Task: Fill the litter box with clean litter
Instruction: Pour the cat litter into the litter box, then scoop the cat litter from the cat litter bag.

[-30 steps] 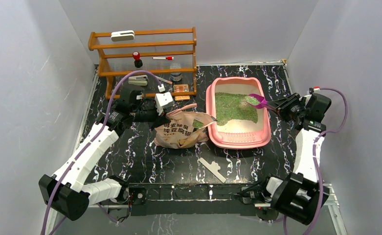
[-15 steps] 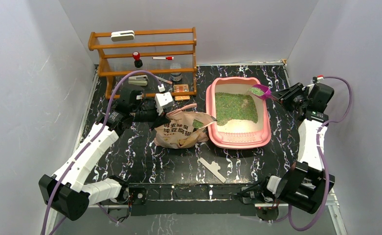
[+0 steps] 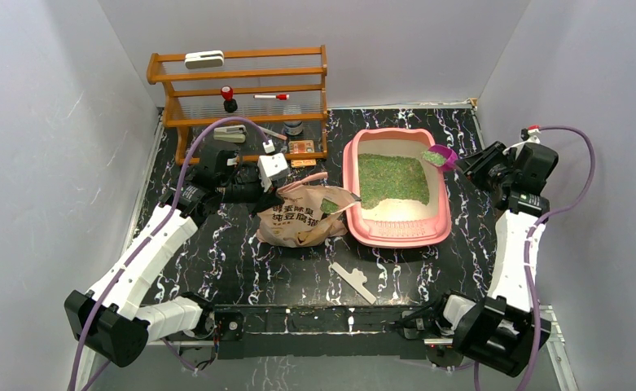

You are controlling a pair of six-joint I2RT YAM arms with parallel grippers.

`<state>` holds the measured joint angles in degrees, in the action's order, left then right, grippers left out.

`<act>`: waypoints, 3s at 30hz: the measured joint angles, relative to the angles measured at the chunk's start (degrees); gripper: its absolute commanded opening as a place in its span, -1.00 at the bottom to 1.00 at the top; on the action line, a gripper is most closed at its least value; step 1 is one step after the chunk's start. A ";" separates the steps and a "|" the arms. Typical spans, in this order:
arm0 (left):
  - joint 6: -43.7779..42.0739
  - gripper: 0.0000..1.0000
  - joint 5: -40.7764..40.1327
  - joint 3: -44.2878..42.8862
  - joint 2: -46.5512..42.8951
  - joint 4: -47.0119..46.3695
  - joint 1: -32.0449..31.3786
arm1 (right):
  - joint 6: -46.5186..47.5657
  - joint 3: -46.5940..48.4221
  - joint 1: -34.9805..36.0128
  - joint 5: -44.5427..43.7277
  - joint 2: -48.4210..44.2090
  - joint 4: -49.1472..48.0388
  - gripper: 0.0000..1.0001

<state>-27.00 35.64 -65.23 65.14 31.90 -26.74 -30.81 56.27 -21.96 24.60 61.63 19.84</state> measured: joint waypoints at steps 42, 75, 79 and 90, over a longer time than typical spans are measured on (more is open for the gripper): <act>0.09 -1.00 1.16 0.00 0.00 0.44 0.00 | 19.04 30.03 18.62 -5.31 8.57 41.44 -1.00; 1.09 -1.00 2.01 -0.07 0.00 1.20 0.00 | 13.05 33.86 36.22 13.92 13.97 44.61 -1.00; 1.57 -1.00 2.16 -0.07 0.00 1.22 0.00 | 10.58 35.12 46.34 6.01 19.82 41.44 -1.00; 2.36 -1.00 1.70 -0.07 0.00 1.20 0.00 | 7.21 41.16 61.75 -7.02 35.30 37.94 -1.00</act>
<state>-24.64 37.34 -65.30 65.14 33.10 -26.74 -23.59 97.43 39.79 17.58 96.92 57.78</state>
